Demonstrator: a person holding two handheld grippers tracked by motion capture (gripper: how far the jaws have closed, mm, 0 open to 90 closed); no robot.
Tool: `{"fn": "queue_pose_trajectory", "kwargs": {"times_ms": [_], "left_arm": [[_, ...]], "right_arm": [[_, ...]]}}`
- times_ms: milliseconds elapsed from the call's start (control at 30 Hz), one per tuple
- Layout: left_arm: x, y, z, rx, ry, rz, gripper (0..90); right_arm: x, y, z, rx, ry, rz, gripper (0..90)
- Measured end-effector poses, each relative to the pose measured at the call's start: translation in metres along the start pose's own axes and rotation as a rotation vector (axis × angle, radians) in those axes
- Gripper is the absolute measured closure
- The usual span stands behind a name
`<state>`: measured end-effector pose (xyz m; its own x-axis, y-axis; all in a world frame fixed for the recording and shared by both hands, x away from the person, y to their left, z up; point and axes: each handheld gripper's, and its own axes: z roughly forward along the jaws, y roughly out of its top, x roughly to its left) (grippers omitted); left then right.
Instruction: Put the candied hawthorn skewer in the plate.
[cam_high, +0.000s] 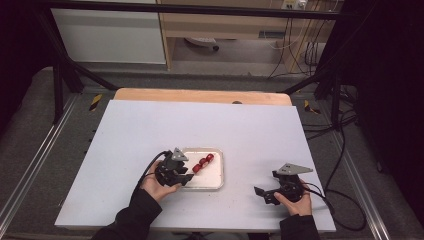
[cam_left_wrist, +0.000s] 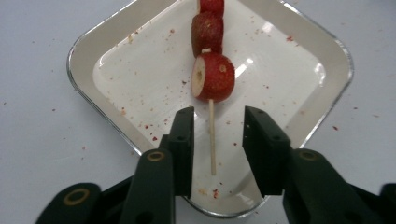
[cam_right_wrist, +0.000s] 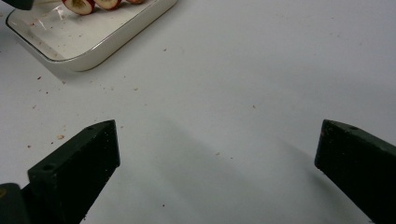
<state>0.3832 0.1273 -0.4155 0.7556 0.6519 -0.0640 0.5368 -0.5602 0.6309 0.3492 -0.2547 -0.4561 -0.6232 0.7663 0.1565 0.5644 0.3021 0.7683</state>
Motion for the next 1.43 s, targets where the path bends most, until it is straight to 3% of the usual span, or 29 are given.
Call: {"fn": "queue_pose_trajectory", "kwargs": {"times_ms": [200,500,633,733,1033,1233,1433], "left_arm": [[0.007,-0.008,-0.018,-0.052,-0.018,0.03,42.4],[0.032,-0.039,-0.035,-0.087,-0.008,-0.008,12.9],[0.04,-0.058,-0.04,-0.096,0.03,-0.011,11.3],[0.047,-0.072,-0.045,-0.133,0.017,-0.037,9.4],[0.065,-0.112,-0.059,-0.187,0.047,-0.096,9.5],[0.072,-0.124,-0.062,-0.193,0.063,-0.12,9.5],[0.074,-0.126,-0.062,-0.191,0.059,-0.113,9.7]], "right_arm": [[0.0,0.0,-0.001,-0.001,0.002,0.002,0.5],[0.0,0.0,0.0,-0.002,0.004,-0.006,0.5],[0.0,0.0,0.0,0.0,0.006,0.001,0.5],[0.001,-0.001,0.0,0.002,0.004,0.0,0.5],[0.001,-0.001,0.0,0.009,0.011,-0.005,0.5],[0.001,-0.001,0.001,0.013,0.013,-0.008,0.5],[0.001,-0.002,0.001,0.023,0.013,-0.012,0.5]]}}
